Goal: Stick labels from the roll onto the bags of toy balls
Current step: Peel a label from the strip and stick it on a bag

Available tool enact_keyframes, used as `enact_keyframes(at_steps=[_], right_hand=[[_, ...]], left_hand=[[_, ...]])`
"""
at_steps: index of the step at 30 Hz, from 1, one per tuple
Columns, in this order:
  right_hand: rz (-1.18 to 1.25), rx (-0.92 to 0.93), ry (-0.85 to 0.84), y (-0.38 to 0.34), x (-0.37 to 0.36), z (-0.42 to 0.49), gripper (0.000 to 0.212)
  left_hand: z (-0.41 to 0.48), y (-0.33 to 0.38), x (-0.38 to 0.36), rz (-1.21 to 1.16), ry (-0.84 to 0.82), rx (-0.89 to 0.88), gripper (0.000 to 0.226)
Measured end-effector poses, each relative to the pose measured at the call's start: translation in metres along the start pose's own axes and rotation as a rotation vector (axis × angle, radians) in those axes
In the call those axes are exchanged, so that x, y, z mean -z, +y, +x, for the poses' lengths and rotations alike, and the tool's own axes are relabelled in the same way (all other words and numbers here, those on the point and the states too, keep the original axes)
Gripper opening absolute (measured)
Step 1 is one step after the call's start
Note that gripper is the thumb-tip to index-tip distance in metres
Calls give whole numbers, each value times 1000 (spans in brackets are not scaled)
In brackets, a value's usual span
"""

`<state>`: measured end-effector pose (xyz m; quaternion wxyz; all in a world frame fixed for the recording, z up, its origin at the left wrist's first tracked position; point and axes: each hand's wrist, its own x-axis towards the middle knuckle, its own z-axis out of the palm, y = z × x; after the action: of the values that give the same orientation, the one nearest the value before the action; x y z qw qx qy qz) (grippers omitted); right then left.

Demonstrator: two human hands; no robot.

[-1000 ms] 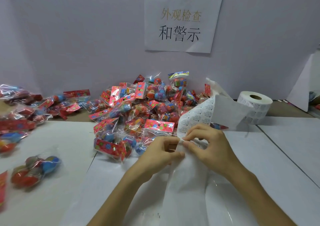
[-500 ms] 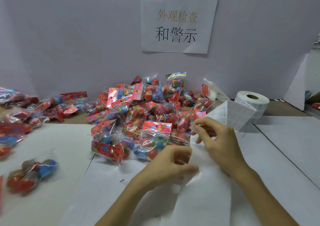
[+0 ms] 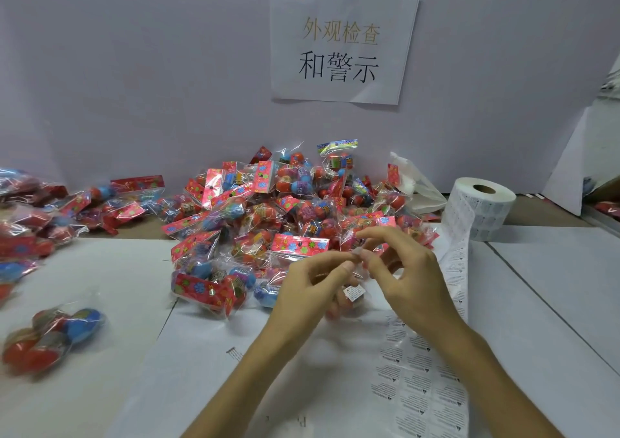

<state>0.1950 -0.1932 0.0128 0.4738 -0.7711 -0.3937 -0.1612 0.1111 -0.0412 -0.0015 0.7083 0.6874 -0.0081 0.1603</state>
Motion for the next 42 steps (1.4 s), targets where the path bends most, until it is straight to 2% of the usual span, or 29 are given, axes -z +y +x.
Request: enact_keyframes(at_steps=[6, 9, 14, 18, 22, 27, 34, 38, 42], right_hand=[[8, 11, -75, 2, -2, -1, 28], [9, 25, -116, 2, -3, -2, 35], [-43, 63, -92, 1, 0, -1, 25], [-52, 51, -66, 3, 2, 0, 26], [-83, 89, -39, 1, 3, 0, 15], [-94, 138, 22, -2, 3, 1, 15], [-96, 139, 7, -3, 2, 0, 14], [-81, 125, -53, -4, -3, -2, 20], [-86, 103, -118, -3, -6, -4, 18]], left_hand=[[0, -1, 0, -11, 4, -54, 16], [0, -2, -1, 7, 37, -41, 22], [-1, -1, 1, 110, 81, -78, 14], [0, -3, 3, 328, 120, -139, 27], [-2, -3, 2, 383, 132, -183, 35], [-1, -8, 2, 472, 158, -264, 38], [-3, -4, 3, 814, 262, -411, 63], [-3, -3, 1, 869, 399, -319, 75], [3, -6, 14, 886, 535, -135, 69]])
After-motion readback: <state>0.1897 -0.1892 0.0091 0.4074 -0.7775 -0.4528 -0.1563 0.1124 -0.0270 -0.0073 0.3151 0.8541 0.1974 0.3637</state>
